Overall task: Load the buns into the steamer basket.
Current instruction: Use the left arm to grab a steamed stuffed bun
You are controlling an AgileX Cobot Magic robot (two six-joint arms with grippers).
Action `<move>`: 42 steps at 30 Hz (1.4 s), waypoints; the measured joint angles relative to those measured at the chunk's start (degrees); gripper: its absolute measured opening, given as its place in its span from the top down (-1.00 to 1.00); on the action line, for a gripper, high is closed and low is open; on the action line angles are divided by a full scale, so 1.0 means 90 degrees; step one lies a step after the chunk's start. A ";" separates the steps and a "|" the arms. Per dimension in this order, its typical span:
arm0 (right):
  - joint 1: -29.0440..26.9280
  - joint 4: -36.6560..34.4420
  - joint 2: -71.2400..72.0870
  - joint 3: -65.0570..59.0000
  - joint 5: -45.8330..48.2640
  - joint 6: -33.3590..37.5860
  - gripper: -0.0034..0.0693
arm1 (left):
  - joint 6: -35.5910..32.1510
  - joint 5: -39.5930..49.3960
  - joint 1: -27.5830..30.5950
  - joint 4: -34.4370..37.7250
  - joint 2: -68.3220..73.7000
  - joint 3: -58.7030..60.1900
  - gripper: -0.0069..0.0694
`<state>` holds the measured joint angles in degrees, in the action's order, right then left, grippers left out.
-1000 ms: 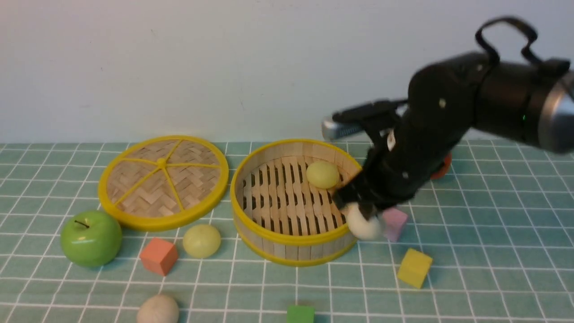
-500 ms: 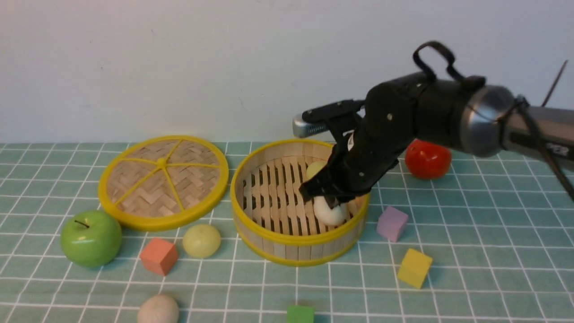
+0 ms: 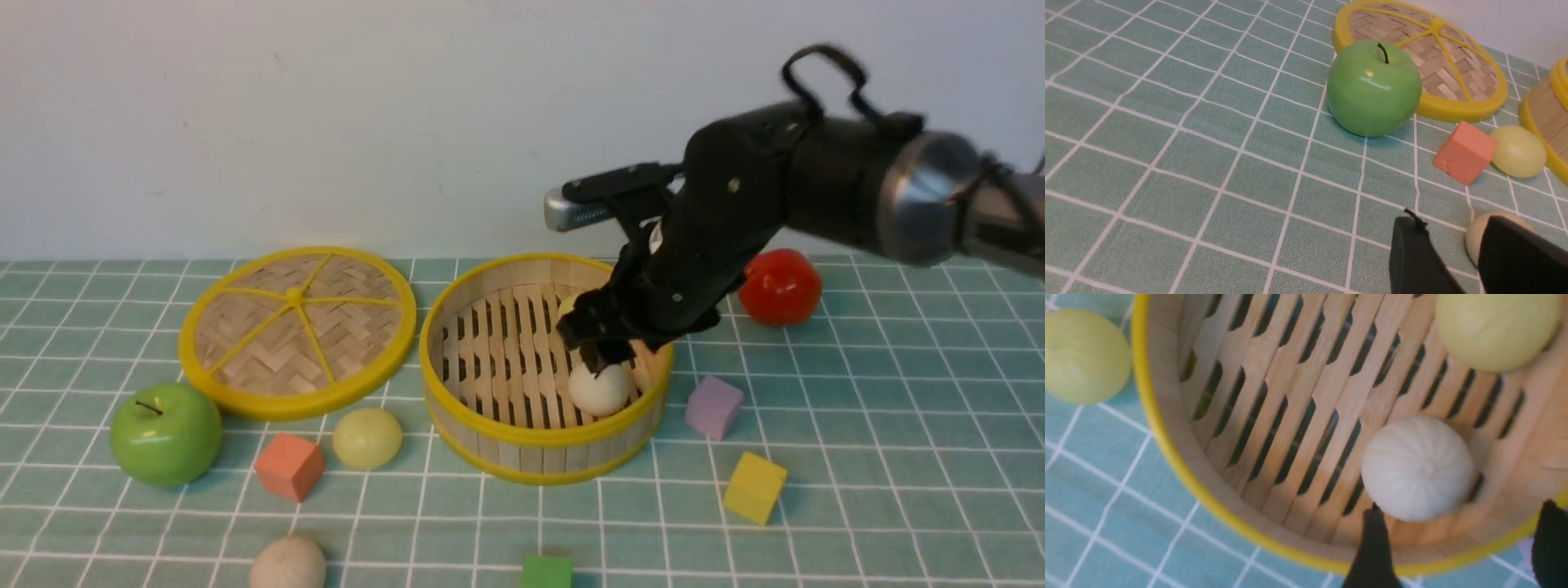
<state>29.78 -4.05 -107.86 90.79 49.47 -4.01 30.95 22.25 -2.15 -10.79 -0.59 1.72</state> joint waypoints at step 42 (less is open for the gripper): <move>-0.0643 0.1450 0.5354 -0.2921 0.0466 -0.0407 0.93 | 0.0000 0.0000 0.0000 0.0000 0.0000 0.0000 0.19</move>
<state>23.99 9.01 -59.68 64.50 53.66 -7.67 30.95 22.25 -2.15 -10.79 -0.59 1.72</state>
